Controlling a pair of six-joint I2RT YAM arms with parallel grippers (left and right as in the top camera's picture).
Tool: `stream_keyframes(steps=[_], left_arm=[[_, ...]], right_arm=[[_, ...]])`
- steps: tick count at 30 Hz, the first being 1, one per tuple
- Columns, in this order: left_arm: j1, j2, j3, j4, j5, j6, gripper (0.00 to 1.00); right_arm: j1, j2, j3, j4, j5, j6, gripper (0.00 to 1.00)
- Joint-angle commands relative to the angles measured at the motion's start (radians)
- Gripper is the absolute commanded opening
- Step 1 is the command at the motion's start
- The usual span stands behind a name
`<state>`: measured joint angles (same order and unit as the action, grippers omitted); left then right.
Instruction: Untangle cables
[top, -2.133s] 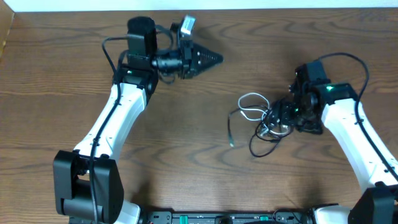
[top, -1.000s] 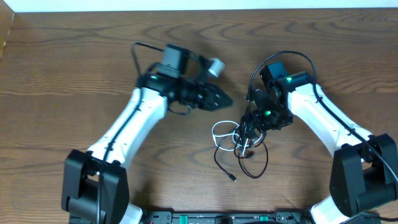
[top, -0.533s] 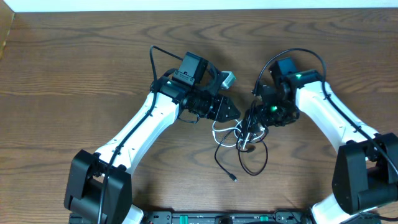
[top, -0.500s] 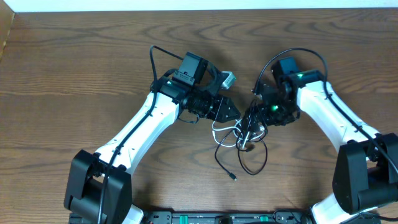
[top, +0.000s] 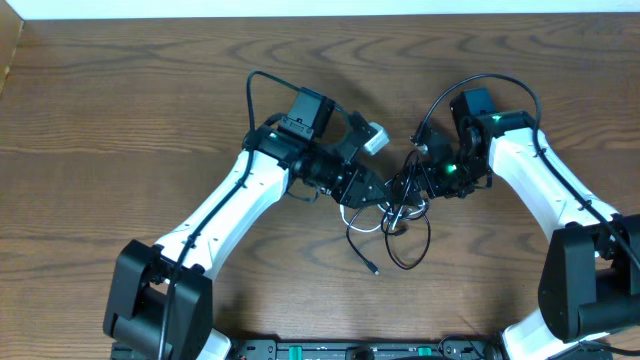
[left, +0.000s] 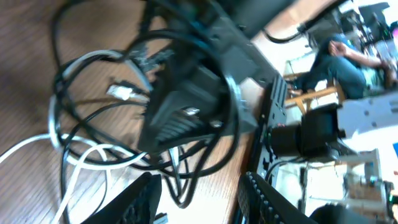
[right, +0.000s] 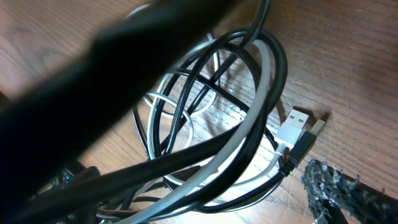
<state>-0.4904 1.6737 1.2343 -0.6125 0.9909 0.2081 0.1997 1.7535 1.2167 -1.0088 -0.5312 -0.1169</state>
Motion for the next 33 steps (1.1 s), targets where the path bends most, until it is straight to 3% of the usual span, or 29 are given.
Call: stream_keyframes(steps=[1,13,17,18,19,28,33], left_arm=[[-0.029,0.003,-0.006,0.008,0.011,0.091,0.45],[-0.108,0.053,-0.006,0.058,0.003,0.094,0.44],[-0.108,0.053,-0.006,0.066,0.003,0.090,0.24],[-0.107,0.053,-0.006,0.085,0.003,0.066,0.10],[-0.104,0.053,-0.006,0.102,0.003,0.045,0.08],[0.013,0.051,-0.005,0.328,0.003,-0.307,0.07],[0.089,0.051,-0.005,0.365,0.029,-0.371,0.07]], right_arm=[[-0.003,0.001,0.019,0.002,-0.060,-0.035,0.99],[-0.003,0.001,0.019,0.003,-0.060,-0.034,0.99],[-0.003,0.001,0.019,0.003,-0.059,-0.034,0.99],[-0.003,0.001,0.019,0.002,-0.059,-0.034,0.99],[-0.003,0.001,0.019,0.001,-0.059,-0.035,0.99],[-0.002,0.001,0.019,-0.059,0.037,-0.044,0.99],[-0.002,0.001,0.019,-0.111,0.063,-0.101,0.99]])
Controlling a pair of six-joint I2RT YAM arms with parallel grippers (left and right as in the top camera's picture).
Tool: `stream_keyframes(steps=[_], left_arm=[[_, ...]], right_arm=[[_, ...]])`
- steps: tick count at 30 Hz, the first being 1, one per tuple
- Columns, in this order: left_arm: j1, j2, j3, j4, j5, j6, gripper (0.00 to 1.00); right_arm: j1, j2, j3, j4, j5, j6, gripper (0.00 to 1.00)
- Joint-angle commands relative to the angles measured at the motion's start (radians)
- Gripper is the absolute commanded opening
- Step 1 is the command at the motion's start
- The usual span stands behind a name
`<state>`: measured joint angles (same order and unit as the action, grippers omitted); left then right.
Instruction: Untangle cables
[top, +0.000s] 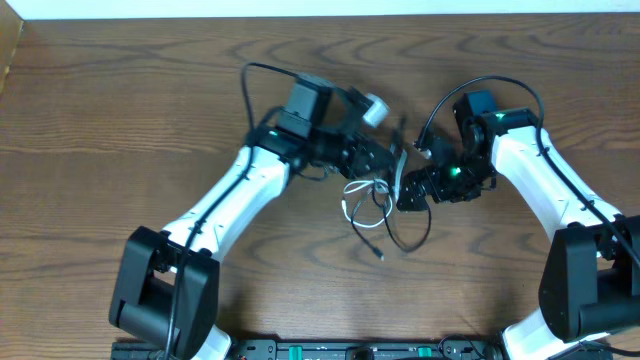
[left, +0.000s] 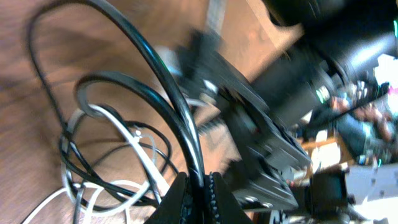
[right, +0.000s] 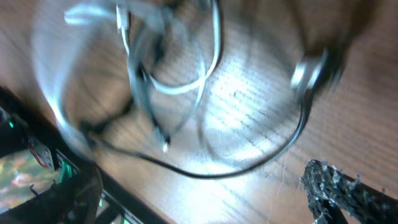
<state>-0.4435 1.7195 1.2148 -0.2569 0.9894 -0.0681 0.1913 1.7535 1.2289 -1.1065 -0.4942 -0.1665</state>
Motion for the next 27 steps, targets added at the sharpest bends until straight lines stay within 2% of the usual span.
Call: stream_keyframes(steps=[1,6,11,15,20,23,27], left_arm=[[0.055,0.005,0.014,0.009,0.047,-0.095,0.07],[0.087,0.005,0.014,0.003,0.137,-0.095,0.08],[0.089,0.005,0.014,0.008,0.148,-0.109,0.07],[0.111,0.004,0.014,0.035,0.149,-0.218,0.07],[0.154,0.003,0.014,0.098,0.189,-0.365,0.07],[0.163,0.003,0.014,0.144,0.238,-0.383,0.07],[0.163,0.003,0.014,0.165,0.257,-0.383,0.08]], right_arm=[[0.006,0.001,0.007,-0.014,0.032,-0.051,0.98],[-0.004,0.000,0.052,0.010,-0.001,-0.029,0.84],[-0.006,-0.018,0.148,0.036,-0.087,-0.018,0.78],[-0.005,-0.027,0.169,0.139,-0.173,0.105,0.66],[0.004,-0.026,0.168,0.206,-0.198,0.245,0.63],[0.027,-0.025,0.162,0.262,-0.197,0.341,0.56],[0.071,-0.023,0.154,0.357,-0.190,0.460,0.56]])
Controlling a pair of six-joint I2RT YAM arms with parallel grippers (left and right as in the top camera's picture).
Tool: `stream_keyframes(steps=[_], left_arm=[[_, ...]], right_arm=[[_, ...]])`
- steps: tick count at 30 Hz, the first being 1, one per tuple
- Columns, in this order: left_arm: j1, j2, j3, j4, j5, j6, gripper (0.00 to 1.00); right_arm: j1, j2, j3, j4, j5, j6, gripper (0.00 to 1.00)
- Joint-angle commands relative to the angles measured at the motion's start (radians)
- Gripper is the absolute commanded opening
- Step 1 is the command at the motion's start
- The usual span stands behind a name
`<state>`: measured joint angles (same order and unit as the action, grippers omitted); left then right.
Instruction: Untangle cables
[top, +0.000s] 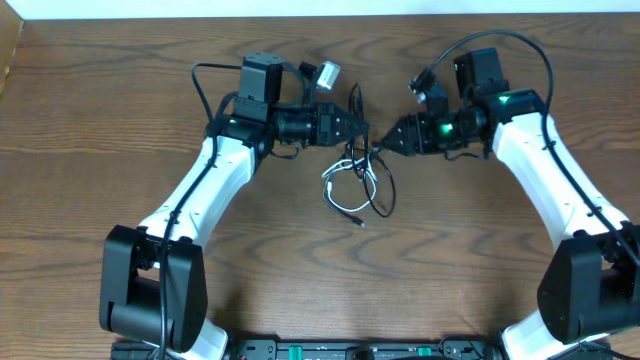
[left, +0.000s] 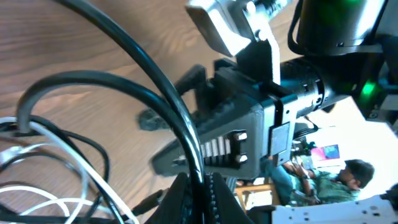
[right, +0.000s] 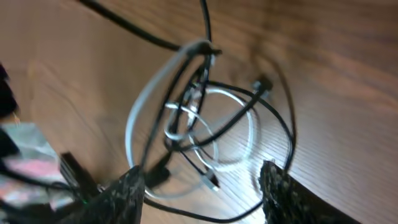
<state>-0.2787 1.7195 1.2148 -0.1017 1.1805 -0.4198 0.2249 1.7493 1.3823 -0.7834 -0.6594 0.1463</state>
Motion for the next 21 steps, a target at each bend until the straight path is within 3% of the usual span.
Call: stream_keyframes(steps=[1,6,14,18,21], left_arm=[[-0.002,0.003,0.014,0.010,0.066,-0.031,0.07],[-0.002,0.003,0.014,0.010,0.066,-0.031,0.08],[-0.001,0.003,0.014,0.014,0.066,-0.031,0.07],[-0.001,0.003,0.014,0.030,0.081,-0.081,0.07],[0.007,0.002,0.014,0.131,0.166,-0.145,0.07]], right_arm=[[0.046,-0.016,0.001,0.053,-0.020,0.172,0.56],[0.071,0.005,0.001,0.135,-0.011,0.252,0.56],[0.115,0.080,-0.011,0.139,0.010,0.261,0.52],[0.126,0.138,-0.012,0.139,0.127,0.270,0.29],[0.108,0.168,-0.012,0.138,0.188,0.280,0.10]])
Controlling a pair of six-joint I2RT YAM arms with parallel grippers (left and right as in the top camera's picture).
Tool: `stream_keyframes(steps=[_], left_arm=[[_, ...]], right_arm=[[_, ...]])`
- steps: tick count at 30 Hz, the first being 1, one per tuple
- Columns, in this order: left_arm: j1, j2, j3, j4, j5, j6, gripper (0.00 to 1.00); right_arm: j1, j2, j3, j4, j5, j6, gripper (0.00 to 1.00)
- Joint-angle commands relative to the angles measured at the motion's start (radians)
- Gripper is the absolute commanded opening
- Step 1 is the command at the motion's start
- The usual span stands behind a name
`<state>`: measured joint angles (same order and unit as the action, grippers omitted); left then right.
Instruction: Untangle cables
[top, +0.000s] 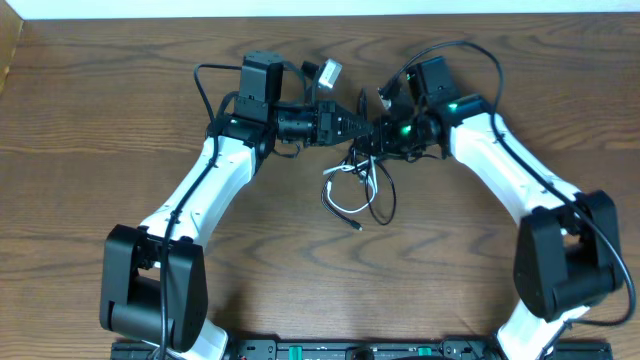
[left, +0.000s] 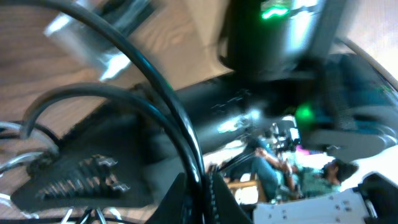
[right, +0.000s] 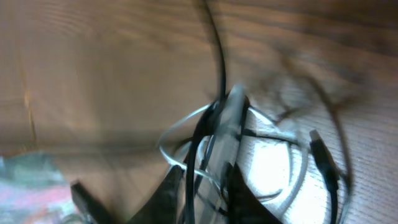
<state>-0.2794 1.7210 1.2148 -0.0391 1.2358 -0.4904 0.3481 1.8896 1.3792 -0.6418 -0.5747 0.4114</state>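
Note:
A knot of black and white cables (top: 357, 186) lies mid-table, its upper strands lifted between both grippers. My left gripper (top: 352, 124) is shut on a thick black cable (left: 179, 127), which runs down between its jaws (left: 200, 186). My right gripper (top: 378, 137) faces it almost nose to nose. In the right wrist view the right gripper (right: 205, 193) has its jaws drawn in close around black strands (right: 217, 62) and a white loop (right: 180, 134). A loose black plug (right: 320, 146) lies on the wood beside them.
The wooden table (top: 120, 80) spreads wide on every side of the knot. A free cable end with a plug (top: 358, 223) trails toward the front. Each arm's own black wire loops above its wrist (top: 455, 48). The table's far edge (top: 320, 12) lies close behind the grippers.
My right gripper has moved left, up against the left gripper and onto the lifted strands, and its jaws have narrowed from wide open. The left gripper stays put, holding the black cable.
Both grippers were low at the knot nearer the table's front, the left one open. Then the left gripper was shut on a black cable. Then it held it farther back and left, the knot dragged along, the right gripper open. Now the right gripper has closed in.

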Motion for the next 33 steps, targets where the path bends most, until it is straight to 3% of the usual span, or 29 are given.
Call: stream_keyframes(steps=[1,3,8,18,21,27,33], left_arm=[[0.014,-0.001,0.014,0.106,0.133,-0.107,0.08],[0.031,-0.006,0.014,0.189,0.172,-0.173,0.07],[0.115,-0.049,0.014,0.342,0.196,-0.283,0.07],[0.348,-0.076,0.014,0.355,0.205,-0.315,0.07],[0.362,-0.076,0.014,0.355,0.215,-0.309,0.07],[0.361,-0.076,0.013,0.347,0.216,-0.271,0.08],[0.318,-0.076,0.013,0.143,0.183,-0.093,0.07]], right_arm=[[-0.026,0.030,-0.009,-0.006,0.117,0.015,0.07],[-0.051,0.032,-0.009,-0.017,0.142,0.014,0.01],[-0.153,0.032,-0.009,-0.078,0.189,-0.043,0.01],[-0.305,0.032,-0.009,-0.206,0.272,-0.193,0.01],[-0.319,0.032,-0.009,-0.207,0.154,-0.328,0.01],[-0.319,0.032,-0.008,-0.226,0.153,-0.350,0.01],[-0.319,0.009,-0.006,-0.250,0.082,-0.417,0.01]])
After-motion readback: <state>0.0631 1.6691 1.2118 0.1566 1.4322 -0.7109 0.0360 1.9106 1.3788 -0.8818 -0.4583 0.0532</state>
